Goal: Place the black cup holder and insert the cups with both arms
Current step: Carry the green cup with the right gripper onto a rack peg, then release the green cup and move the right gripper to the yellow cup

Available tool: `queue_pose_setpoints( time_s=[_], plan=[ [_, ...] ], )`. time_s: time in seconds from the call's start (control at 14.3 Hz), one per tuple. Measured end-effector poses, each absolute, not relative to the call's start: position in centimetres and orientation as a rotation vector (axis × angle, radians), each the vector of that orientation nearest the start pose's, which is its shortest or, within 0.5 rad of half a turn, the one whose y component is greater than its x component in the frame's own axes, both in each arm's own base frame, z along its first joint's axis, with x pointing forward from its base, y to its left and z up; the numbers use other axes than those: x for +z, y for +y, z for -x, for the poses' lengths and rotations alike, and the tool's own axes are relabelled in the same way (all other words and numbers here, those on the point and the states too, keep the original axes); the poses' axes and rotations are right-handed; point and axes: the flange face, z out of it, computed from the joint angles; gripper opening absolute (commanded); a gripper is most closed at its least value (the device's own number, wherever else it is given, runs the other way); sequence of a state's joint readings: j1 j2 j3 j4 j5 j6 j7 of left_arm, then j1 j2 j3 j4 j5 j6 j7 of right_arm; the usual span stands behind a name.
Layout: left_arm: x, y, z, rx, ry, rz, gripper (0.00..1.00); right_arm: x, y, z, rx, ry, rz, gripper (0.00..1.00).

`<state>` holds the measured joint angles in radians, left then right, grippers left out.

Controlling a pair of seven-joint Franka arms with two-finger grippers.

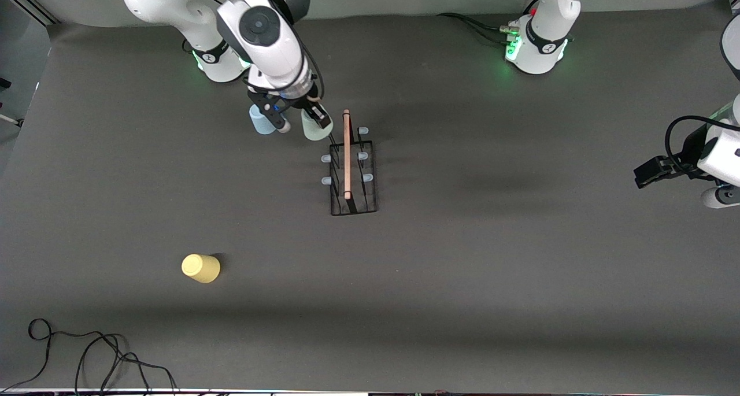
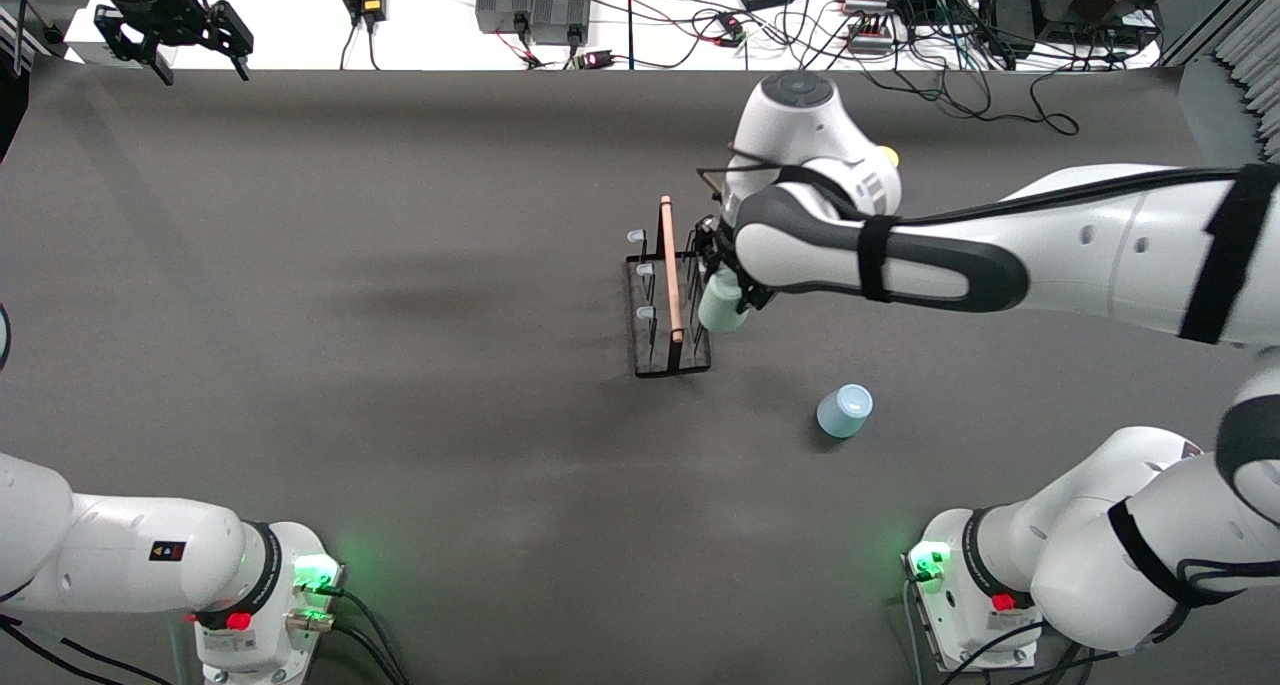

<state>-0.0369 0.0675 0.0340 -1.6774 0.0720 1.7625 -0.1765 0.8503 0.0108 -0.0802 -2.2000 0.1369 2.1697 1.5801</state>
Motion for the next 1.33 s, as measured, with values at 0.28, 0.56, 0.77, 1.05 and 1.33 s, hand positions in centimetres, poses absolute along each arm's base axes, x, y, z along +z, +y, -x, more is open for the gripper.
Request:
queue_pose_setpoints(
  time_s=[0.28,0.56,0.77,1.05,1.33],
  plan=[
    [55.2,0.4,-58.6,-0.037,-0.245,3.060,1.00,34.9,37.6,-38.0,0.171,1.363,2.825,0.61],
    [55.2,0.1,-58.6,-0.038,-0.238,3.061,1.00,33.4,37.4,-38.7,0.171,1.395,2.824,1.00],
    [55.2,-0.3,-58.6,-0.038,-0.227,3.062,1.00,36.1,37.2,-40.5,0.183,1.423,2.813,1.00],
    [55.2,-0.6,-58.6,-0.036,-0.219,3.063,1.00,45.0,35.8,-44.3,0.227,1.439,2.821,1.00],
    [55.2,-0.7,-58.6,-0.037,-0.217,3.063,1.00,49.8,27.2,-50.3,0.250,1.095,2.954,1.00]
  ],
)
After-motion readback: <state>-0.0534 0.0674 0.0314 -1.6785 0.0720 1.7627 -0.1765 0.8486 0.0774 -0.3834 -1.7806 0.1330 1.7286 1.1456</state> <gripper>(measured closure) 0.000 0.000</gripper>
